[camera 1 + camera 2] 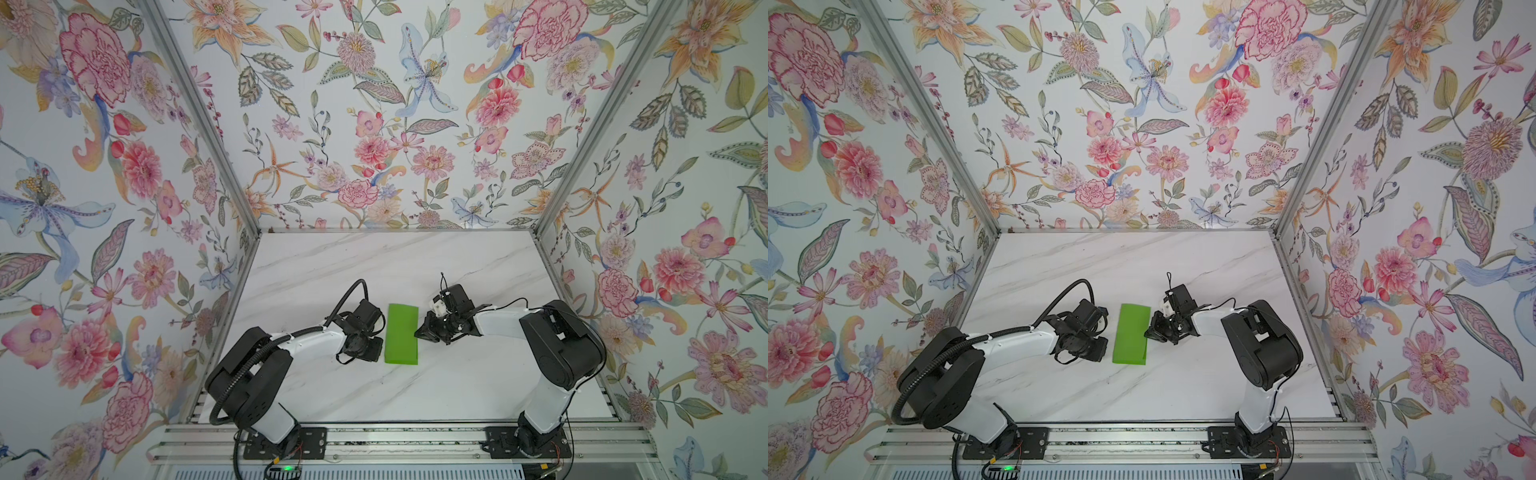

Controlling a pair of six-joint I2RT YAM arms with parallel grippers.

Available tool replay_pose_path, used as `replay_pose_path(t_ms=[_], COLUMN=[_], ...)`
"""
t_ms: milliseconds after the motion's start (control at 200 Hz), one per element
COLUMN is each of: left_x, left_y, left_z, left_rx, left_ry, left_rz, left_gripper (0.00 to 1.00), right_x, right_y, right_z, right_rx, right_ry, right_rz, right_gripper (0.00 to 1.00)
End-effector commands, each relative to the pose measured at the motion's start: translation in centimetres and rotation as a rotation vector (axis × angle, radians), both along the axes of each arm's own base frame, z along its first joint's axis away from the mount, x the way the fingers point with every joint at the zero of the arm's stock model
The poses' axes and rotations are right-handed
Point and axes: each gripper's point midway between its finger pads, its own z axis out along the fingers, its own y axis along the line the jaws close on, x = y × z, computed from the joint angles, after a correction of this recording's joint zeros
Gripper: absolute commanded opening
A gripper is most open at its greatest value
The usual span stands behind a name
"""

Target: Fold a paper plane with a square sheet of paper (fold left side to right side)

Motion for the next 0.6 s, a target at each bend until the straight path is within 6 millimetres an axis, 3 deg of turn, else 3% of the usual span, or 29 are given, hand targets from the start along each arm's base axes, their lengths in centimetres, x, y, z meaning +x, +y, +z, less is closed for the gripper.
replay_pose_path(t_ms=[0, 145, 285, 440, 460, 595], left_x=[-0.2, 0.2, -0.4, -1.2, -1.5, -2.2], left_y=[-0.7, -4.2, -6.3, -6.1, -5.8, -3.7], left_z=[1.9, 4.1, 4.0, 2.7, 1.4, -0.9], left_rx=[-0.064, -0.213, -0.260, -0.235, -0.209, -0.098], left_ry=[-0.022, -0.045, -0.022, 0.015, 0.042, 0.078], left_rz=[-0.007, -0.030, -0.071, -0.090, -0.089, -0.071], left_gripper=[0.12, 0.12, 0.13, 0.13, 0.13, 0.12], right_x=[-2.7, -2.6, -2.6, -2.6, -2.6, -2.6], right_y=[-3.3, -3.2, -3.1, -3.1, -3.1, -3.2], right_z=[-4.5, -4.5, -4.4, -4.4, -4.3, -4.3], right_rx=[-0.169, -0.169, -0.167, -0.166, -0.166, -0.167], right_ry=[0.124, 0.123, 0.122, 0.120, 0.118, 0.118], right_rz=[-0.038, -0.035, -0.033, -0.031, -0.031, -0.034], right_gripper=[0.00, 0.00, 0.00, 0.00, 0.00, 0.00])
